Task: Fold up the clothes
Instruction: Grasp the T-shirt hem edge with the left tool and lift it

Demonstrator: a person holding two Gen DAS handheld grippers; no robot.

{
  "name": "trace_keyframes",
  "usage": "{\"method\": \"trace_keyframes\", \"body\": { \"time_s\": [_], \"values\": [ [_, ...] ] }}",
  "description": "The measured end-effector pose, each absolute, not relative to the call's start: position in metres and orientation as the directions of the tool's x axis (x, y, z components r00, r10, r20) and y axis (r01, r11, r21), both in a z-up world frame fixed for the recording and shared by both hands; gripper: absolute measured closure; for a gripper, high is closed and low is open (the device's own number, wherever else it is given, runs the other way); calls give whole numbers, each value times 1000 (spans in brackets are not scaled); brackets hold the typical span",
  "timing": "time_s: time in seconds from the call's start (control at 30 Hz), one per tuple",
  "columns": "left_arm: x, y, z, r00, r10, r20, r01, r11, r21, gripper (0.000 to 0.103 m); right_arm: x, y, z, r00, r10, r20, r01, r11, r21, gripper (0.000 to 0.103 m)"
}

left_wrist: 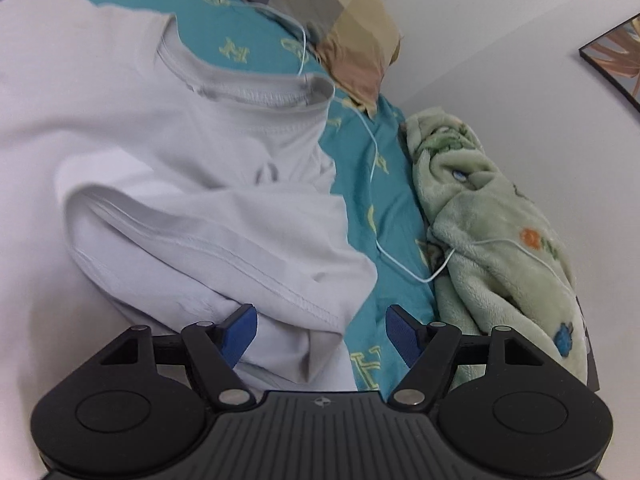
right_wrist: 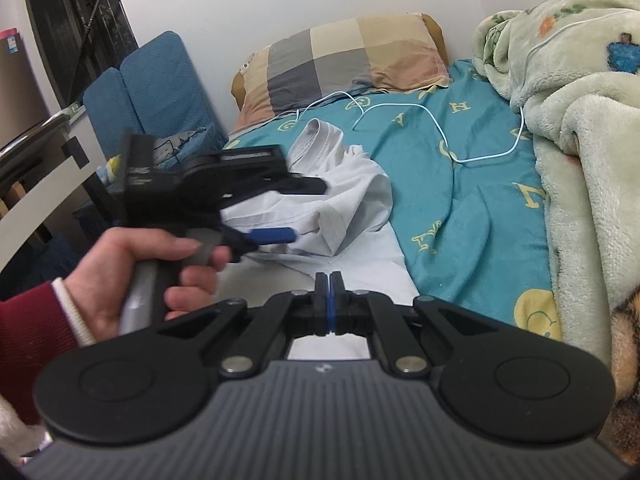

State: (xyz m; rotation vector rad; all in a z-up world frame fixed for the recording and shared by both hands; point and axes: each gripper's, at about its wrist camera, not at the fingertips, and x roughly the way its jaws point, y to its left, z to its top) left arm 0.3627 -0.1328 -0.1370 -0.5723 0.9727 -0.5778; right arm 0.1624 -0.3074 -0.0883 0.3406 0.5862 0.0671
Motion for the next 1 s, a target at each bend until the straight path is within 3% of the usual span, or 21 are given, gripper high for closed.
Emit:
{"method": "trace_keyframes", "body": {
  "time_s": [0.03,0.07,0.1,0.13,0.17,0.3,0.57,0.7,0.73,0.83,1.0],
  "values": [
    [364,-135,-137,453,-673,-585,187,713,-676,38,163,-307,-89,832,158,-532,34,942,333,100],
    [366,-137,-137,464,-668,-582,181,715,-675,54,162,-307,-89,831,157,-533,35,943,332,100],
    [367,-140,-137,475,-662,-579,176,717,-675,82,162,-308,-90,831,156,-534,37,942,332,100],
    [369,-142,-137,487,-657,-576,171,718,-674,96,162,-308,-90,831,155,-535,38,942,333,100],
    [370,-144,-136,498,-651,-573,165,720,-674,97,161,-308,-90,830,154,-536,41,942,333,100],
    [382,-136,-105,607,-622,-495,189,718,-670,98,159,-307,-92,825,154,-543,49,939,341,100],
    [456,-116,-82,745,-392,-540,55,842,-536,98,163,-307,-95,821,170,-545,44,933,357,100],
    [475,-117,-121,693,-340,-636,5,884,-467,96,166,-307,-99,816,177,-551,39,933,358,100],
    [476,-115,-130,680,-345,-647,-3,881,-473,94,168,-307,-100,815,177,-552,39,934,356,100],
    [466,-102,-134,669,-369,-645,-6,865,-501,72,171,-309,-102,816,173,-552,44,933,358,100],
    [419,-80,-100,670,-408,-620,51,859,-509,58,170,-317,-98,829,169,-533,53,926,375,100]
  ]
}}
